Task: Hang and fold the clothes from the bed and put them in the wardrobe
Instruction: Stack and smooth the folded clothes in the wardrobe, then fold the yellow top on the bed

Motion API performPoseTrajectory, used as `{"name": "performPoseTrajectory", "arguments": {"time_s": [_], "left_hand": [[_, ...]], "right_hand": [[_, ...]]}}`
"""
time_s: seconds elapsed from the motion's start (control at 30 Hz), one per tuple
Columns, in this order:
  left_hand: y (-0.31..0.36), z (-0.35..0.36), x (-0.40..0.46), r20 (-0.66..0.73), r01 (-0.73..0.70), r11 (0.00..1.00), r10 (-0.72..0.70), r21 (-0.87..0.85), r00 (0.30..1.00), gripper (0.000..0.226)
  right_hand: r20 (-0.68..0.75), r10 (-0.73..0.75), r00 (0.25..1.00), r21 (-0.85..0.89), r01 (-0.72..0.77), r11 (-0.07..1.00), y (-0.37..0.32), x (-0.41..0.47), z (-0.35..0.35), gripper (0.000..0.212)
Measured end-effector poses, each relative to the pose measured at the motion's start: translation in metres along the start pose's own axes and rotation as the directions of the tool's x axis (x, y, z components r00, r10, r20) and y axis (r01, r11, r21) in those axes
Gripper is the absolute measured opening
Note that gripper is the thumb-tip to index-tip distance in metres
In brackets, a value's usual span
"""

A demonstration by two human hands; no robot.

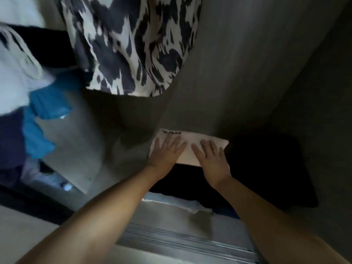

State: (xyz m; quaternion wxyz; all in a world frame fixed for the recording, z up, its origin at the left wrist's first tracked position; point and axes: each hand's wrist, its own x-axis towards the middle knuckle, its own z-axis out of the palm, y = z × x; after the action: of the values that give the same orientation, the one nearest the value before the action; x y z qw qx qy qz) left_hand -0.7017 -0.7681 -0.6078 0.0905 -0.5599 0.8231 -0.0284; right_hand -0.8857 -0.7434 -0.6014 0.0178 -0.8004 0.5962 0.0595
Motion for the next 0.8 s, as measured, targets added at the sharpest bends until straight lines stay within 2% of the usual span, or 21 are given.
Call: {"name": "performPoseTrajectory", "arguments": {"time_s": [0.1, 0.2, 0.27, 0.37, 0.47, 0.53, 0.57, 0.7, 0.8], "left_hand": [[0.003, 0.077, -0.01, 0.188, -0.04, 0.997, 0.052, -0.063, 0.981, 0.073], [0.0, 0.112, -0.011, 0.29, -0.041, 0.977, 0.102, -0.209, 0.951, 0.094], [-0.001, 0.114, -0.008, 0.334, -0.049, 0.966, 0.135, -0.255, 0.933, 0.097], [-0.004, 0.103, 0.003, 0.404, -0.049, 0.97, 0.145, -0.238, 0.903, 0.094], [-0.001, 0.076, 0.005, 0.492, -0.024, 0.97, 0.143, -0.241, 0.859, 0.089], [0.001, 0.047, 0.001, 0.487, 0.004, 0.96, 0.137, -0.279, 0.862, 0.082], [0.004, 0.038, -0.003, 0.446, 0.01, 0.954, 0.131, -0.301, 0.885, 0.078], [0.017, -0.034, -0.023, 0.29, 0.001, 0.916, 0.127, -0.402, 0.948, 0.059], [0.025, -0.089, -0.043, 0.254, 0.067, 0.88, 0.063, -0.471, 0.965, 0.047]], "right_hand": [[0.216, -0.004, 0.976, 0.109, -0.02, 0.994, -0.013, -0.004, 0.077, 0.079], [0.289, -0.048, 0.956, 0.182, -0.005, 0.983, -0.014, -0.004, 0.112, 0.083], [0.347, -0.064, 0.936, 0.199, -0.007, 0.98, -0.011, 0.001, 0.113, 0.088], [0.454, -0.064, 0.889, 0.156, -0.009, 0.988, -0.007, 0.012, 0.101, 0.09], [0.52, -0.065, 0.852, 0.11, 0.009, 0.994, -0.007, 0.015, 0.072, 0.081], [0.473, -0.086, 0.877, 0.138, 0.023, 0.99, -0.006, 0.01, 0.041, 0.068], [0.428, -0.091, 0.899, 0.158, 0.025, 0.987, -0.007, 0.007, 0.032, 0.062], [0.384, -0.013, 0.923, 0.226, -0.08, 0.971, -0.005, -0.019, -0.036, 0.051], [0.364, 0.055, 0.93, 0.279, -0.164, 0.946, -0.006, -0.042, -0.086, 0.045]]}}
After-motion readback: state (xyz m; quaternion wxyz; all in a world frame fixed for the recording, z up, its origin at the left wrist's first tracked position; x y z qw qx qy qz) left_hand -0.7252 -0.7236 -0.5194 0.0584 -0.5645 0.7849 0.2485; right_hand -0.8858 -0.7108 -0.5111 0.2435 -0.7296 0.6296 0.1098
